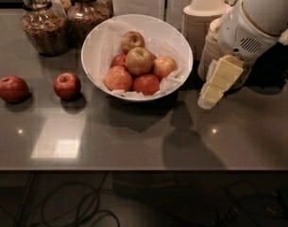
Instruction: Pick apple from white bowl
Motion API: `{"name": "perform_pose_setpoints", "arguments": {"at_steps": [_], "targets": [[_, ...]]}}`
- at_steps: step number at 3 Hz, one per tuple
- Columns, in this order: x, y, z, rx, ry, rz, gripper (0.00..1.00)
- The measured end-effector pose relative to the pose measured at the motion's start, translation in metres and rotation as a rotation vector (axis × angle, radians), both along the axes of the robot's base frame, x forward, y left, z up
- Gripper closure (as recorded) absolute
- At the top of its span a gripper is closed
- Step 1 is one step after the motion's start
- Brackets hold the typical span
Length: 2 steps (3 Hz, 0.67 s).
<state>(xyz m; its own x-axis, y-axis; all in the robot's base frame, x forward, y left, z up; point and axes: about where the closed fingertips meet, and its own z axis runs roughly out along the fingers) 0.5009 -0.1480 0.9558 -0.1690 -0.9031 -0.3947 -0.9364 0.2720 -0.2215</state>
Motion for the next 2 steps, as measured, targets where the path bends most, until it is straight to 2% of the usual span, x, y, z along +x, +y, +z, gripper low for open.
{"name": "perform_pose_setpoints", "arguments": {"at_steps": [2], "targets": [[0.0024, 0.0004, -0.0008, 0.028, -0.008, -0.014, 0.0]]}}
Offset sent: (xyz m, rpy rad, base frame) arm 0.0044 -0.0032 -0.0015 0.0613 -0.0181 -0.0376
